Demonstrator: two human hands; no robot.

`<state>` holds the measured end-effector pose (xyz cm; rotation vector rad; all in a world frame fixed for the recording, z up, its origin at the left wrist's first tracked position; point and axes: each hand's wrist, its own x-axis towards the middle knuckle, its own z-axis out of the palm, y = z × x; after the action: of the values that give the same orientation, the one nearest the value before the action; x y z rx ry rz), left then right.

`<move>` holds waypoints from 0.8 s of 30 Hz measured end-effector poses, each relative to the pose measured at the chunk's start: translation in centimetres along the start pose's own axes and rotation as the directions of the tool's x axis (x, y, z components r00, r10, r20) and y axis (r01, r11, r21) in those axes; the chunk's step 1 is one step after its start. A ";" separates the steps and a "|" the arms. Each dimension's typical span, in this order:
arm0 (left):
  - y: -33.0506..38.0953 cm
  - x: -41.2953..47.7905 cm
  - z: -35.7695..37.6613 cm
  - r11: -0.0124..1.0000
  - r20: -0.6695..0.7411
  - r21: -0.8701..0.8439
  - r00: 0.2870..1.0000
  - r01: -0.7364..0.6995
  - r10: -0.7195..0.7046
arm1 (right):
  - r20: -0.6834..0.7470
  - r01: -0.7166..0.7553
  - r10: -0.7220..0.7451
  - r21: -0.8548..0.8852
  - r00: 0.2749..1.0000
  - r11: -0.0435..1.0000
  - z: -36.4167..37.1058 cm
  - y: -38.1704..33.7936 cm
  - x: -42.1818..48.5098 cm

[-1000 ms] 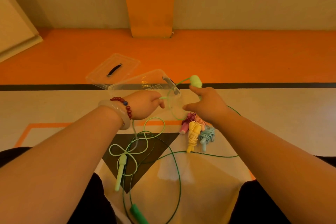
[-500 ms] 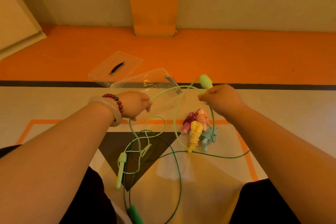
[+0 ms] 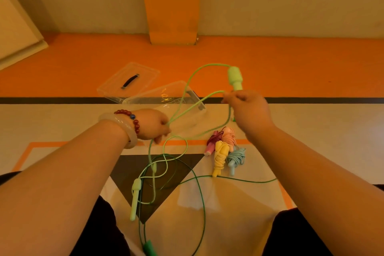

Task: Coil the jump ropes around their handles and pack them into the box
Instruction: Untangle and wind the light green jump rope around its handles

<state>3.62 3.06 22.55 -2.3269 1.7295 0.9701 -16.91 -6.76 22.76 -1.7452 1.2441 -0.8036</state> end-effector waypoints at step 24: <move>-0.4 0.1 0.3 0.999 -0.018 -0.036 1.000 0.007 -0.008 | -0.054 -0.116 0.107 -0.204 0.993 0.972 -0.7 1.4 1.3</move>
<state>3.83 3.27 22.15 -2.3696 1.7230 0.9893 -17.67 -8.40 21.85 -1.8110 1.4854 -0.6680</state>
